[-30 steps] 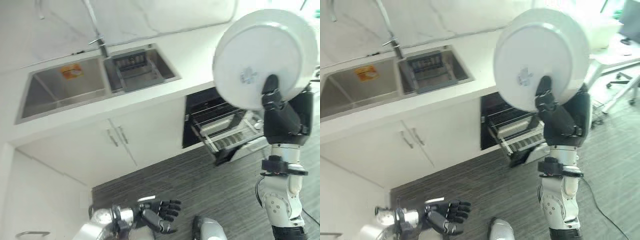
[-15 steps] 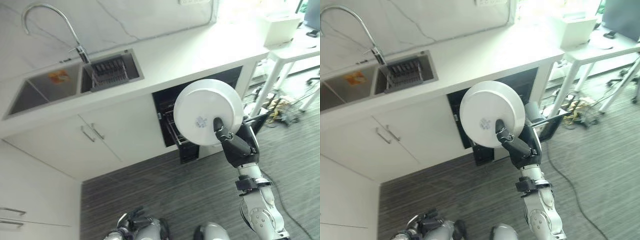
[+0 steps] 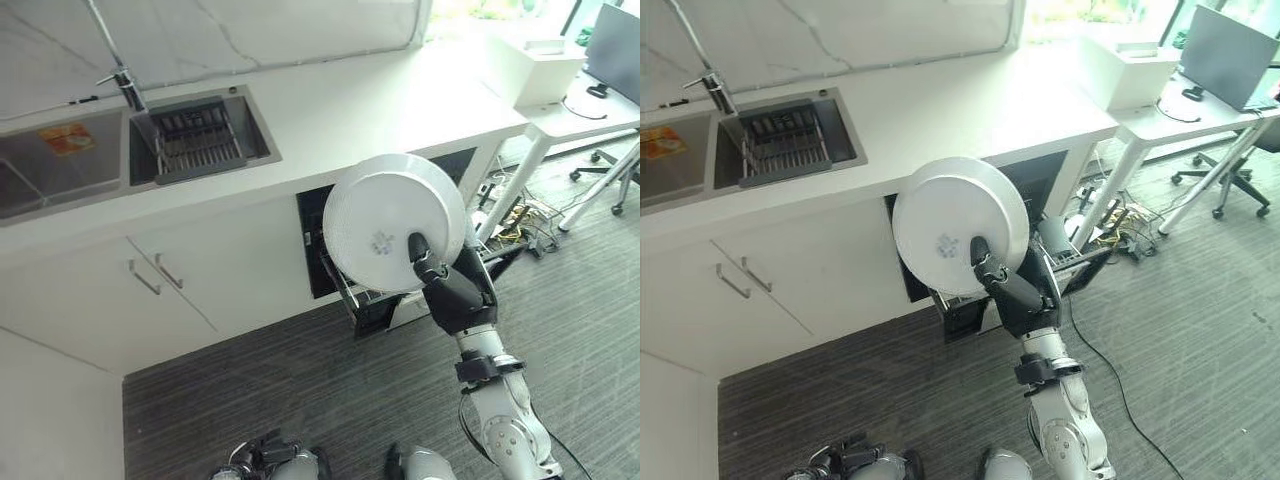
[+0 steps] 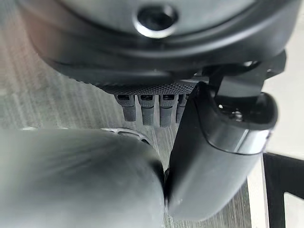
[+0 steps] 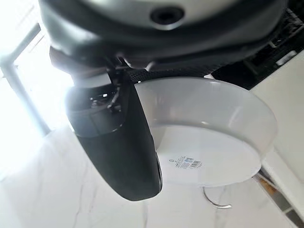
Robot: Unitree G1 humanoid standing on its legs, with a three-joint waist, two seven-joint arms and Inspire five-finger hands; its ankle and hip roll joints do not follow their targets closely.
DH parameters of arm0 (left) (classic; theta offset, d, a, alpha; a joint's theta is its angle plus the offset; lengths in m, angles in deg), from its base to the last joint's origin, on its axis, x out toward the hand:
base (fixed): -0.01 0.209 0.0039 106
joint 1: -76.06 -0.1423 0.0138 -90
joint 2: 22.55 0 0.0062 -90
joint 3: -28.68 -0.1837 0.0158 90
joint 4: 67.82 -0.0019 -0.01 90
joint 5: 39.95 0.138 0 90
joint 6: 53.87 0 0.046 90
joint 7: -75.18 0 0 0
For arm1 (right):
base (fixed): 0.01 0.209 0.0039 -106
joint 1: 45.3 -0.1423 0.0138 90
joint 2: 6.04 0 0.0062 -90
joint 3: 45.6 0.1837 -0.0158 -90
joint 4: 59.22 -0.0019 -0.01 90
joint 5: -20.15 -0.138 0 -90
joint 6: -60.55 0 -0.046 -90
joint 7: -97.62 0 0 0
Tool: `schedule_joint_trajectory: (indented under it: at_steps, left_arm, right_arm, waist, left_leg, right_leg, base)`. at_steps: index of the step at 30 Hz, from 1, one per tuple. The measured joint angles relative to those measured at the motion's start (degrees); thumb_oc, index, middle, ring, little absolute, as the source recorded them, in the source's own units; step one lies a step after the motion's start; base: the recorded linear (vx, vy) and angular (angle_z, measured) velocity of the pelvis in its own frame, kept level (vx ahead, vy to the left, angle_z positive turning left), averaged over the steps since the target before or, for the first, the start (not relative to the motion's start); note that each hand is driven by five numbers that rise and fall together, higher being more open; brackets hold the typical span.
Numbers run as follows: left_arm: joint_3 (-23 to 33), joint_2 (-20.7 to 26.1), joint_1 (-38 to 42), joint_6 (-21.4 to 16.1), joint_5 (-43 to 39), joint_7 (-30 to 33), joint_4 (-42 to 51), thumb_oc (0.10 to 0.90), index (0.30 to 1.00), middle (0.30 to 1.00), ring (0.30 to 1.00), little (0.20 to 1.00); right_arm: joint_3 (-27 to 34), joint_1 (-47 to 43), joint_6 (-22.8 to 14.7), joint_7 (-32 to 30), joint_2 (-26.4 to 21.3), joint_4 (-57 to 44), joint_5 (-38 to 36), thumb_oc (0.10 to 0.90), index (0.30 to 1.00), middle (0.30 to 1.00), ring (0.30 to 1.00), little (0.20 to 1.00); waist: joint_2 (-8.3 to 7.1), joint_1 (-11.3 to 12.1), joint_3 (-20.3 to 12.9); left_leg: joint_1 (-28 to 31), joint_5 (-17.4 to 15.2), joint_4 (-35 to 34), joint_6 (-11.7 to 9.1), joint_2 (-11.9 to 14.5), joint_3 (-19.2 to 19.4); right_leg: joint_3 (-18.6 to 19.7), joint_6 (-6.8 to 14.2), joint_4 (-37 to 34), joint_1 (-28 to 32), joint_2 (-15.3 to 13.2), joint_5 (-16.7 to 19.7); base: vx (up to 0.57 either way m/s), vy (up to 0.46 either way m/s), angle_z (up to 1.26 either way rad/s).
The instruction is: Place the dishes in the dishwasher.
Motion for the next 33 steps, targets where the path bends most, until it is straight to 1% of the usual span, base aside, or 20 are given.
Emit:
schedule_joint_trajectory:
  at_steps: [2, 3, 5, 6, 7, 8, 10, 11, 13, 14, 15, 16, 18, 20, 21, 22, 24, 29, 31, 33]
  left_arm:
    - [-0.2, 0.2, -0.1, 0.9, -0.1, -0.1, -0.1, 0.8, 0.9, 0.9, 0.9, 0.9]
    - [-0.2, 0.1, -0.3, 1.2, -0.2, -0.2, 0.0, 0.8, 0.9, 0.9, 0.9, 0.9]
    - [-0.2, 0.9, -1.6, 1.3, -2.0, -0.2, 0.8, 0.8, 0.9, 0.9, 0.9, 0.9]
    - [1.3, 1.4, -2.3, 1.9, -2.4, -0.6, 0.8, 0.8, 0.9, 0.9, 0.9, 0.9]
    - [2.6, 1.4, -2.9, 2.1, -2.7, -0.6, 0.8, 0.8, 0.9, 0.9, 0.9, 0.9]
    - [2.8, 1.4, -2.9, 2.4, -3.3, -0.6, 0.8, 0.8, 0.9, 0.9, 0.9, 0.9]
    - [3.3, 1.2, -3.5, 4.2, -5.4, -0.5, 0.9, 0.8, 0.9, 0.9, 0.9, 0.9]
    - [3.7, 1.5, -3.7, 4.9, -6.1, 0.2, 0.6, 0.8, 0.9, 0.9, 0.9, 0.9]
    - [3.2, 2.0, -3.9, 5.5, -6.5, 0.8, 0.1, 0.8, 0.9, 0.9, 0.9, 0.9]
    - [3.0, 1.6, -4.0, 5.5, -6.8, 0.7, -0.5, 0.8, 0.9, 0.9, 0.9, 0.9]
    - [3.0, 1.2, -4.3, 4.4, -7.3, 0.8, -0.6, 0.8, 0.9, 0.9, 0.9, 0.9]
    - [3.1, 0.9, -4.4, 4.2, -8.2, 0.5, -0.8, 0.8, 0.9, 0.9, 0.9, 0.9]
    - [3.2, 0.3, -4.4, 3.1, -9.0, 0.3, -1.3, 0.8, 0.9, 0.9, 0.9, 0.9]
    - [3.1, -0.1, -4.3, 2.7, -9.0, -0.7, -0.7, 0.8, 0.9, 0.9, 0.9, 0.9]
    - [3.2, -0.8, -3.6, 1.8, -9.0, -1.2, -0.8, 0.8, 0.9, 0.9, 0.9, 0.9]
    - [4.2, -0.9, -2.9, 1.7, -9.0, -2.0, -2.0, 0.8, 0.9, 0.9, 0.9, 0.9]
    - [4.3, -0.8, -2.6, 0.9, -9.0, -2.2, -3.5, 0.8, 0.9, 0.9, 0.9, 0.9]
    - [3.7, -1.1, -2.0, 1.1, -8.4, -2.1, -6.6, 0.8, 0.9, 0.9, 0.9, 0.9]
    - [3.2, 0.0, -1.0, 1.7, -7.0, -2.2, -6.6, 0.8, 0.9, 0.9, 0.9, 0.9]
    - [2.7, 0.0, -0.1, 2.3, -6.4, -2.1, -6.4, 0.8, 0.9, 0.9, 0.9, 0.9]
  right_arm:
    - [0.4, 0.1, 0.4, -0.9, 0.0, 0.0, -0.9, 0.4, 0.3, 0.3, 0.3, 0.3]
    - [0.7, 0.1, 0.5, -1.7, 0.1, 0.0, -1.9, 0.4, 0.3, 0.3, 0.3, 0.3]
    - [0.8, 0.4, 1.0, -2.8, 0.0, 0.0, -2.5, 0.4, 0.3, 0.3, 0.3, 0.3]
    - [1.0, 0.9, 1.3, -3.1, 0.0, 0.2, -2.6, 0.4, 0.3, 0.3, 0.3, 0.3]
    - [1.0, 1.2, 1.6, -3.5, -0.3, 0.2, -3.4, 0.4, 0.3, 0.3, 0.3, 0.3]
    - [1.3, 1.2, 1.6, -3.5, -1.2, 0.2, -3.8, 0.4, 0.3, 0.3, 0.3, 0.3]
    - [1.2, 0.8, 2.3, -4.5, -3.7, 0.3, -4.0, 0.4, 0.3, 0.3, 0.3, 0.3]
    - [0.8, -0.2, 2.5, -4.7, -4.9, 0.9, -4.0, 0.4, 0.3, 0.3, 0.3, 0.3]
    - [2.6, -0.5, 2.7, -5.2, -6.9, 1.9, -5.5, 0.4, 0.3, 0.3, 0.3, 0.3]
    - [4.9, 0.0, 3.0, -6.2, -7.7, 2.3, -5.9, 0.4, 0.3, 0.3, 0.3, 0.3]
    - [7.1, 0.1, 3.5, -7.7, -9.0, 2.4, -6.2, 0.4, 0.3, 0.3, 0.3, 0.3]
    - [7.8, 0.1, 3.6, -7.9, -9.3, 2.3, -6.1, 0.4, 0.3, 0.3, 0.3, 0.3]
    - [7.6, 0.4, 3.7, -8.2, -8.8, 2.3, -6.1, 0.4, 0.3, 0.3, 0.3, 0.3]
    - [7.5, 0.5, 3.8, -9.0, -8.5, 2.3, -5.9, 0.4, 0.3, 0.3, 0.3, 0.3]
    - [7.0, 0.6, 4.6, -9.0, -8.5, 2.3, -5.9, 0.4, 0.3, 0.3, 0.3, 0.3]
    - [7.0, 1.5, 5.4, -9.0, -8.5, 2.5, -5.7, 0.4, 0.3, 0.3, 0.3, 0.3]
    - [6.7, 1.5, 6.3, -9.0, -8.5, 2.5, -5.6, 0.4, 0.3, 0.3, 0.3, 0.3]
    - [7.9, 2.5, 6.8, -10.4, -8.7, 2.1, -2.5, 0.4, 0.3, 0.3, 0.3, 0.3]
    - [7.7, 3.2, 7.3, -12.2, -8.4, 2.0, 1.5, 0.4, 0.3, 0.3, 0.3, 0.3]
    - [7.1, 3.2, 8.1, -12.5, -8.1, 1.7, 4.2, 0.4, 0.3, 0.3, 0.3, 0.3]
  waist:
    - [-0.7, -1.3, -0.3]
    - [-0.73, -1.7, -0.3]
    - [-1.82, -2.8, -0.2]
    - [-2.55, -2.6, -0.6]
    - [-3.1, -2.6, -1.2]
    - [-2.82, -2.8, -1.3]
    - [-1.89, -2.1, -1.9]
    - [-1.66, -2.3, -2.0]
    - [-1.73, -2.4, -3.3]
    - [-0.77, -2.6, -4.1]
    - [-0.33, -2.0, -4.4]
    - [-0.25, -1.5, -4.4]
    - [-0.51, -1.4, -4.2]
    - [0.31, -1.3, -4.3]
    - [1.94, -1.1, -4.0]
    - [2.53, -1.1, -4.0]
    - [2.47, -1.2, -3.9]
    - [2.59, -3.1, -3.9]
    - [0.82, -2.9, -3.1]
    - [0.33, -2.4, -3.0]
  left_leg:
    - [0.2, -0.4, -0.8, -1.1, -1.9, -1.0]
    - [0.3, -0.8, -0.7, -0.7, -2.2, -1.2]
    - [0.7, -0.7, -0.1, -0.6, -2.0, -1.4]
    - [1.0, -1.2, 0.3, -2.1, -1.8, -2.5]
    - [1.1, -1.3, 0.4, -3.4, -0.9, -3.7]
    - [1.1, -1.2, 0.1, -5.1, 0.8, -4.8]
    - [3.2, 1.0, -4.4, -7.1, 4.5, -4.9]
    - [4.2, 3.1, -6.4, -8.0, 6.3, -5.0]
    - [3.4, 5.1, -6.6, -8.0, 8.4, -5.0]
    - [2.8, 9.4, -7.2, -8.4, 8.7, -2.6]
    - [2.9, 11.8, -8.0, -9.4, 8.7, -1.8]
    - [2.9, 12.0, -7.8, -9.8, 7.6, -1.6]
    - [1.7, 10.9, -6.9, -9.8, 6.8, -0.5]
    - [-1.6, 8.7, -5.7, -9.6, 5.9, 0.6]
    - [-5.4, 8.4, -5.8, -10.0, 6.7, 1.2]
    - [-6.3, 8.4, -6.0, -10.2, 7.8, 2.3]
    - [-5.3, 8.3, -5.9, -9.9, 8.1, 3.4]
    - [-0.2, 7.3, -8.1, -8.4, 6.9, 3.4]
    - [1.1, 7.0, -8.8, -6.0, 3.7, 4.7]
    - [1.2, 6.3, -8.4, -4.7, 1.3, 5.1]
  right_leg:
    - [4.7, 3.2, 1.3, -4.3, -3.0, 1.8]
    - [6.1, 4.9, 2.6, -7.1, -3.5, 2.9]
    - [6.2, 4.3, 1.4, -8.2, -3.5, 4.2]
    - [6.7, 4.4, 2.5, -7.8, -2.5, 4.1]
    - [7.0, 3.1, 3.4, -6.7, -0.9, 4.8]
    - [5.5, 2.0, 4.2, -6.5, 0.2, 5.7]
    - [2.8, 0.0, 5.5, -6.3, 3.4, 5.9]
    - [1.5, -1.8, 7.0, -6.4, 4.5, 4.8]
    - [-1.2, -6.0, 9.7, -7.3, 5.8, 1.6]
    - [-2.9, -7.0, 9.4, -6.7, 6.1, 0.7]
    - [-3.5, -8.0, 9.2, -6.6, 6.3, 0.1]
    - [-3.6, -8.2, 9.2, -6.6, 6.4, -0.1]
    - [-4.2, -9.3, 8.8, -6.4, 6.3, -0.7]
    - [-5.6, -9.1, 7.5, -6.1, 6.2, -0.6]
    - [-8.0, -9.1, 6.4, -5.0, 6.3, -0.6]
    - [-9.1, -9.0, 4.3, -2.9, 6.4, -0.6]
    - [-9.2, -7.3, 1.9, -1.0, 6.3, 0.5]
    - [-9.1, -6.9, 3.2, -1.4, 5.9, 0.8]
    - [-7.3, -5.1, 4.9, -2.1, 2.9, 1.8]
    - [-6.4, -3.6, 3.9, -2.0, 1.3, 3.1]
  base:
    - [0.19, -0.342, 0.21]
    - [0.15, -0.321, 0.33]
    - [0.15, -0.438, 0.39]
    - [0.13, -0.456, 0.55]
    - [0.11, -0.37, 0.75]
    - [0.12, -0.39, 0.79]
    - [0.1, -0.404, 0.48]
    - [0.04, -0.28, 0.24]
    - [0.04, -0.342, 0.53]
    - [0.06, -0.354, 0.7]
    - [0.07, -0.167, 0.41]
    - [0.09, -0.118, 0.18]
    - [0.07, 0.01, 0.21]
    - [0.12, 0.117, 0.51]
    - [0.16, 0.298, 0.67]
    - [0.18, 0.355, 0.56]
    - [0.1, 0.315, 0.0]
    - [0.12, 0.258, -0.15]
    - [0.06, 0.205, -0.06]
    - [0.08, 0.328, 0.0]
